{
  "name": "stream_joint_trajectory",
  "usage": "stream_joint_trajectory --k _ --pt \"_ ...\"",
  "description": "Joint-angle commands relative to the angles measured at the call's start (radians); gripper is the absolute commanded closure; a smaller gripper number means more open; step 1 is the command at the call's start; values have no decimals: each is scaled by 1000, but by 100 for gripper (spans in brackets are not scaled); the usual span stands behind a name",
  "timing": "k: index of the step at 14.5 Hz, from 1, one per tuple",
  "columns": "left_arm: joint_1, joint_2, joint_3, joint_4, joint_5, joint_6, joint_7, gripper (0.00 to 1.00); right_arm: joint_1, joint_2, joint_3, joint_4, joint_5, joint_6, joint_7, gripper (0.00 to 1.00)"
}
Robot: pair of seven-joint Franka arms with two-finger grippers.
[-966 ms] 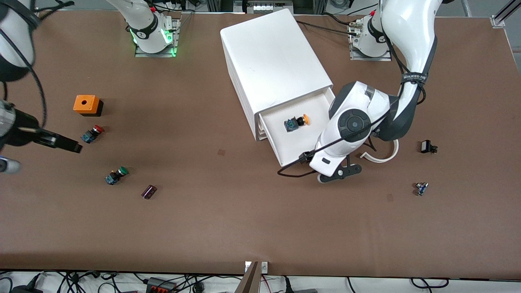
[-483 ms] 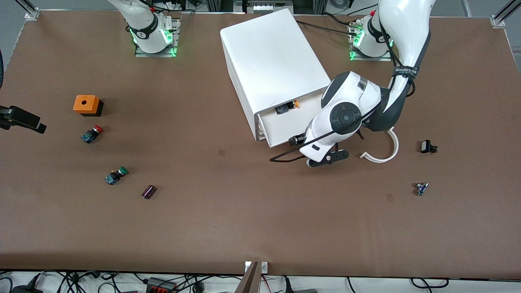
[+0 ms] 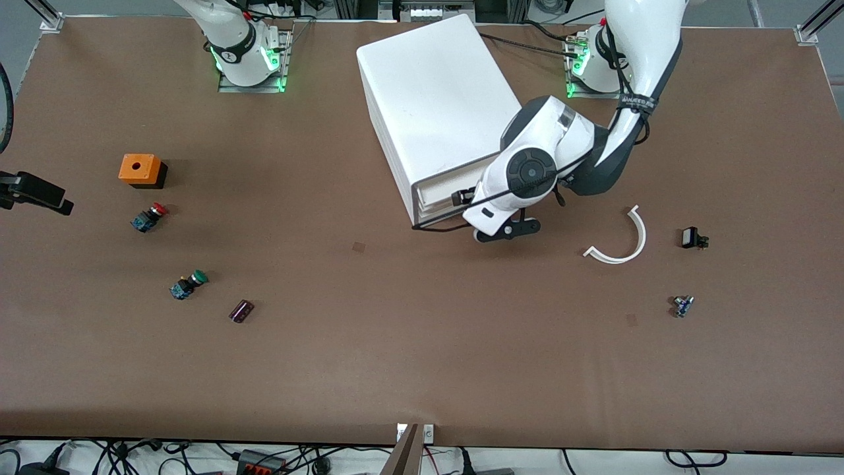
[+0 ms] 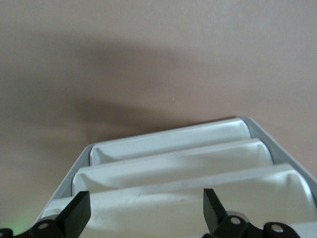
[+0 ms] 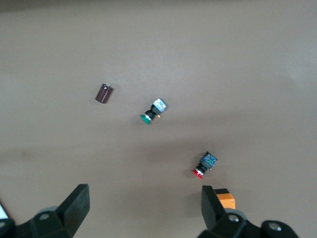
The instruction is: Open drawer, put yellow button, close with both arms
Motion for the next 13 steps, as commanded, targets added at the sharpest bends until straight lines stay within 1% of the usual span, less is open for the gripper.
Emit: stream_joint_trajectory --k 1,3,6,8,10,11,12,13 --pt "6 -55 -16 -70 -19 -4 0 0 13 -63 -2 -84 -29 23 -13 0" --pt "-5 -52 -31 -83 -19 -1 -2 0 13 -64 1 -86 -28 20 -7 0" --pt "-3 -54 -33 -83 -19 -2 -2 0 13 -78 3 -113 -26 26 -6 0" --pt "-6 -51 -31 -83 -15 -2 13 0 13 -99 4 -150 -26 40 -6 0" --pt "15 -52 -30 -64 -9 -3 18 0 13 -132 4 -210 -26 78 -6 0" --pt "17 -54 -23 -49 14 -1 20 0 13 -149 4 -237 -26 93 -6 0" --pt "25 -54 -20 -19 93 -2 18 0 13 -158 6 -254 -26 101 -6 0" --pt "40 -54 -20 20 199 -2 20 0 13 -162 4 -259 -28 106 -6 0"
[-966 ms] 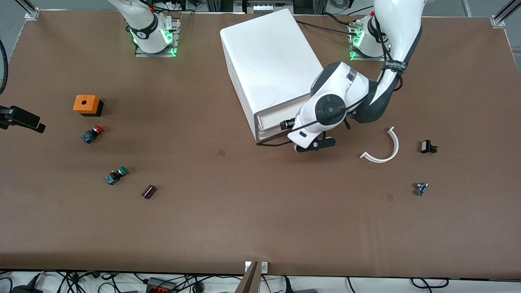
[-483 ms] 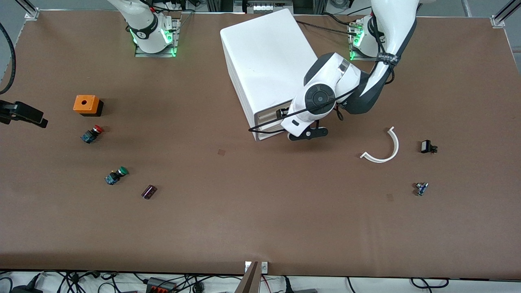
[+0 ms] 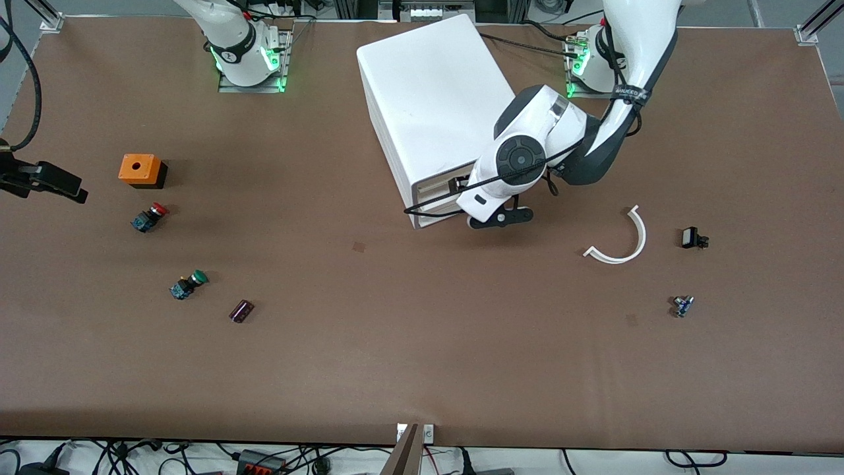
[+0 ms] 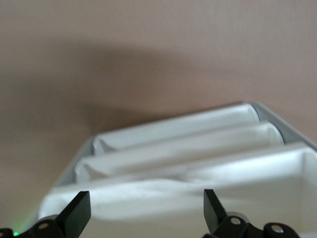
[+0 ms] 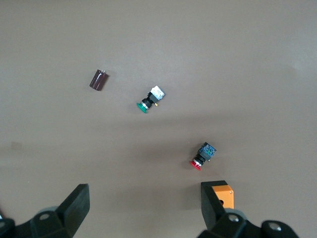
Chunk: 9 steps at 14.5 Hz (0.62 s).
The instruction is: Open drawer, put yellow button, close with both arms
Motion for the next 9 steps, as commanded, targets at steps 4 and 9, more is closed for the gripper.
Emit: stream_joint_trajectory --k 4,9 --pt "168 -30 1 142 232 -15 226 0 3 -60 3 -81 -17 38 -7 0" --pt "316 -96 57 159 220 -91 597 0 5 -59 5 -81 -17 33 -7 0"
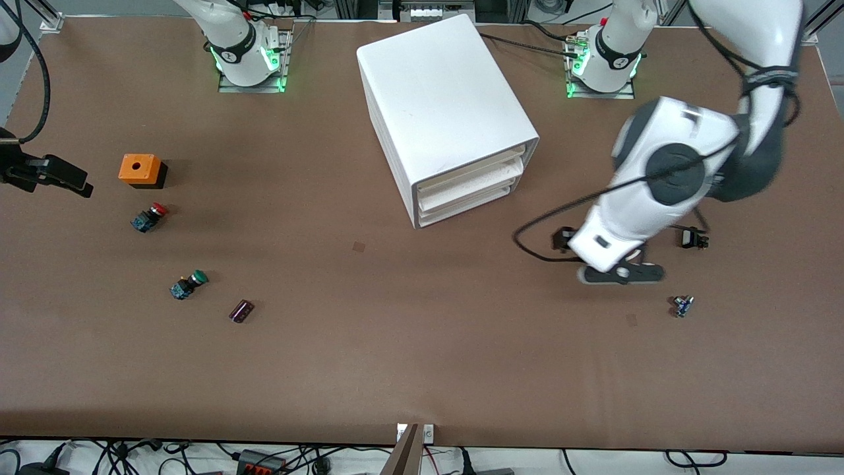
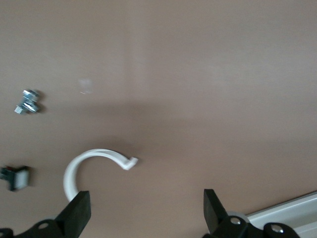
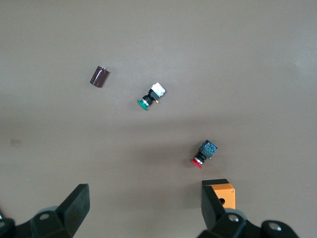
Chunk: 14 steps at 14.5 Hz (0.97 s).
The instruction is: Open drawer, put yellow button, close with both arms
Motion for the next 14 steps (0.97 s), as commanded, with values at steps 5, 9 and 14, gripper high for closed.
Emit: stream_joint_trajectory --k 5,9,14 --pt "13 -256 183 -134 -118 -88 413 0 3 -9 4 -9 -15 -8 -14 0" --pt "5 -428 210 -222 -123 -114 417 0 1 -7 4 1 -8 -9 -20 0" --pt "-6 -458 232 -242 -160 -120 414 0 7 -7 5 1 -11 -9 -22 0"
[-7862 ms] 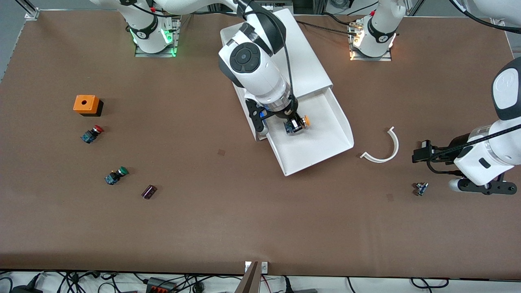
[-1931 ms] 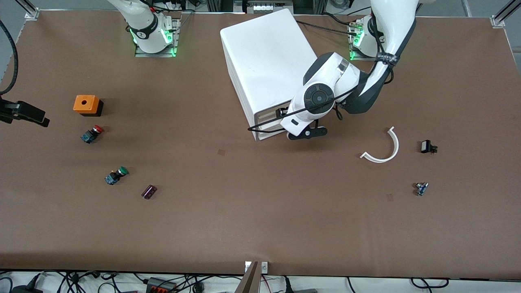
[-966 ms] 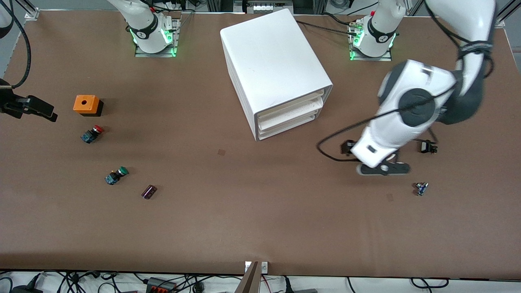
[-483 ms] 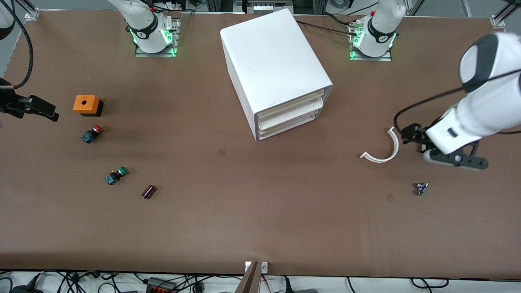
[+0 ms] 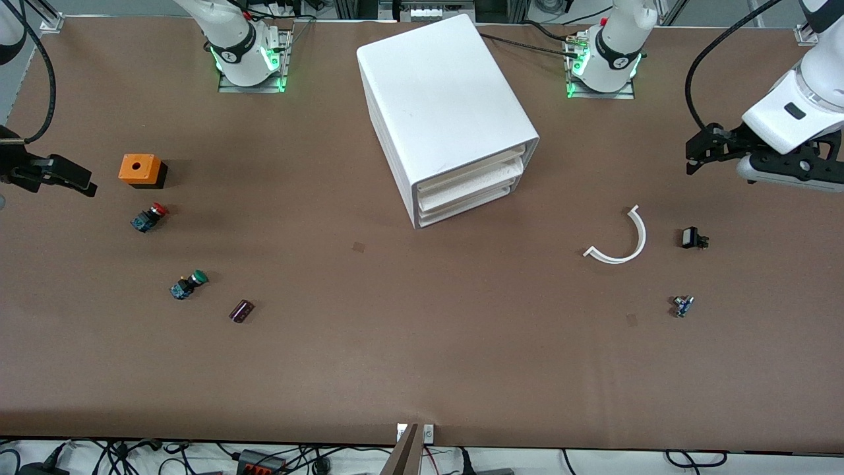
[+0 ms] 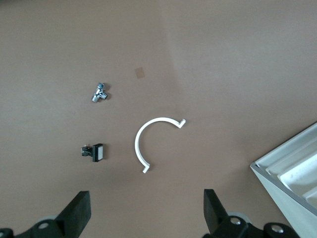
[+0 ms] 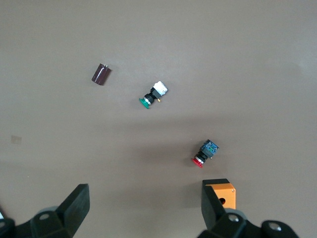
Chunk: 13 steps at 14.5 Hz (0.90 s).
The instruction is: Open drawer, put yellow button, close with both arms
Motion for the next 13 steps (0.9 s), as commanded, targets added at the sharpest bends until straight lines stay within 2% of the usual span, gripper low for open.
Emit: stream_joint_trajectory --k 1,13 --pt "-17 -3 16 -18 -23 -13 18 0 1 -9 4 2 -12 -5 -13 0" --pt "-14 18 6 20 -22 -55 3 0 16 -11 5 2 -6 -7 -9 0"
